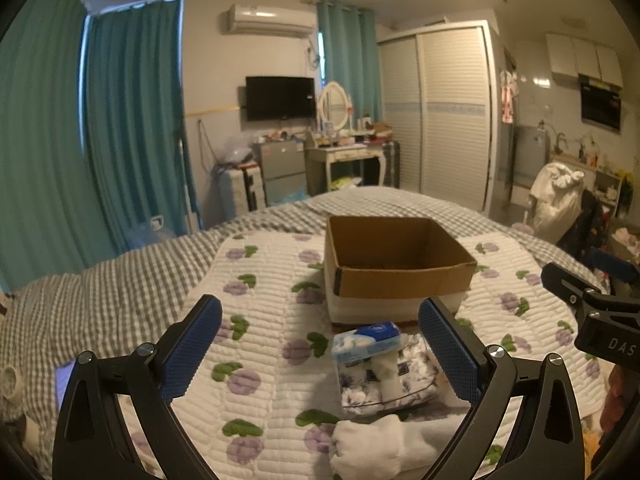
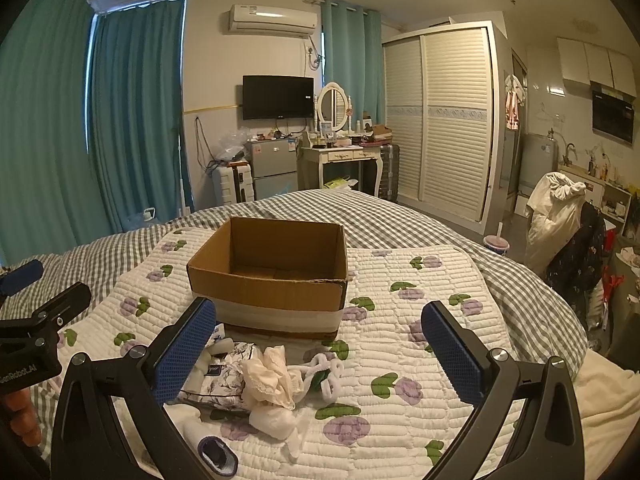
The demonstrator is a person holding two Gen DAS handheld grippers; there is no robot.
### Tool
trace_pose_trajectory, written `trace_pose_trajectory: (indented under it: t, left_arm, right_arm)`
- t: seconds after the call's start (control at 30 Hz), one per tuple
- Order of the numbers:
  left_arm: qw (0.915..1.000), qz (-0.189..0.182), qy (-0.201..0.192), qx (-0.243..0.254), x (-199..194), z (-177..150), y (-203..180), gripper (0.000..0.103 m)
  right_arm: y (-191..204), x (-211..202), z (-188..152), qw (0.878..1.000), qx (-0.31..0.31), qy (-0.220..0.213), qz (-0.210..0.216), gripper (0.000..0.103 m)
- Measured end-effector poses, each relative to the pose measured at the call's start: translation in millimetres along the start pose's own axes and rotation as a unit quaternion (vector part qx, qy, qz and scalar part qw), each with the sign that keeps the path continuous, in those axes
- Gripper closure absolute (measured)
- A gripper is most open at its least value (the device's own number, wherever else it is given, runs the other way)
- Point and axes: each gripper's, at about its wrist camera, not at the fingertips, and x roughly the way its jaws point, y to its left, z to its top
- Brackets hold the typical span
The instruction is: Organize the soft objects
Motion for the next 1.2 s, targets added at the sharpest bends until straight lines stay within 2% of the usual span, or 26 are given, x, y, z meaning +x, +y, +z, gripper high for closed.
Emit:
trace_pose_trajectory:
  t: [0.27, 0.53, 1.2]
  left_arm:
    - [0.9998, -0.014, 0.000, 0.011, 10.2, -1.7, -4.3, 0.002]
    - [0.9998, -0.020, 0.004, -0.001, 9.1, -3.0, 3.0, 0.002]
    - [0.9997, -0.019, -0.010, 0.008, -19.9, 8.4, -3.0, 0.002]
  right_arm:
    - [7.1, 16.4, -1.1, 1.000, -0.009, 0.014, -0.005, 0.000]
    - [15.9, 20.7, -2.9, 1.000, -0.018, 0.021, -0.005, 0.000]
    - [19.3, -15.0, 12.4, 1.000, -0.030, 0.001, -0.002, 0.000]
